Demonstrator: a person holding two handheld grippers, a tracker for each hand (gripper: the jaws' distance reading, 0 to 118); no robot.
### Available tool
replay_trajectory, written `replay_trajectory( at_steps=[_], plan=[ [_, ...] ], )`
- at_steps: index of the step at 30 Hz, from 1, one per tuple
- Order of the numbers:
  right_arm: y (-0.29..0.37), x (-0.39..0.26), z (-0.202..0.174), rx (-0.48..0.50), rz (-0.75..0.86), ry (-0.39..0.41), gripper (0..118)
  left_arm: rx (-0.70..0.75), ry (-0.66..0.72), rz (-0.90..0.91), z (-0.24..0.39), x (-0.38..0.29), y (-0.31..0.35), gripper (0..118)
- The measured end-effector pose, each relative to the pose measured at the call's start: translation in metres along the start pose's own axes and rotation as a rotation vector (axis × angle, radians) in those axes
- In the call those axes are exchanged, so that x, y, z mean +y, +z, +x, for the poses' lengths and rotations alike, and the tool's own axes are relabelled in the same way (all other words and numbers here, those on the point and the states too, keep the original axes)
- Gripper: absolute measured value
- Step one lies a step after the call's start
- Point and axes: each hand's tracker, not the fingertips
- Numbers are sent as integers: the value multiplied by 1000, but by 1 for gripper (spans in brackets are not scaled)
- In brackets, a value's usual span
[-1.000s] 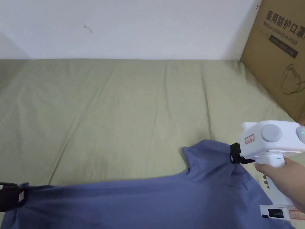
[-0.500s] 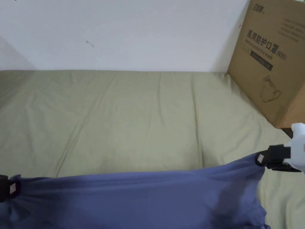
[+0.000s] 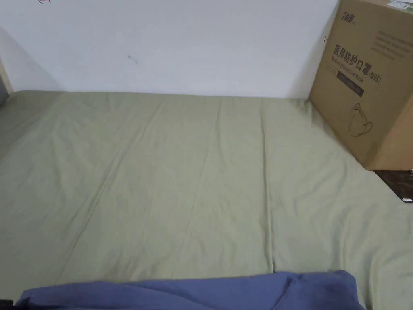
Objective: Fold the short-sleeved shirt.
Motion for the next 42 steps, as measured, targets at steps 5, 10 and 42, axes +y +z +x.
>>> replay_trajectory(
  at_steps=[5,10,42],
  plan=[
    [-24,-8,11,-24,-24,-24,0,3,47,-4,-9,-22,-20,5],
    [-20,-6,-7,-102,33,43,43,27,101,55,-1,-28,-13,45],
    [-40,1,-213,-239,283,390,4,194,-154,270,131,-1,-19,0]
  ],
)
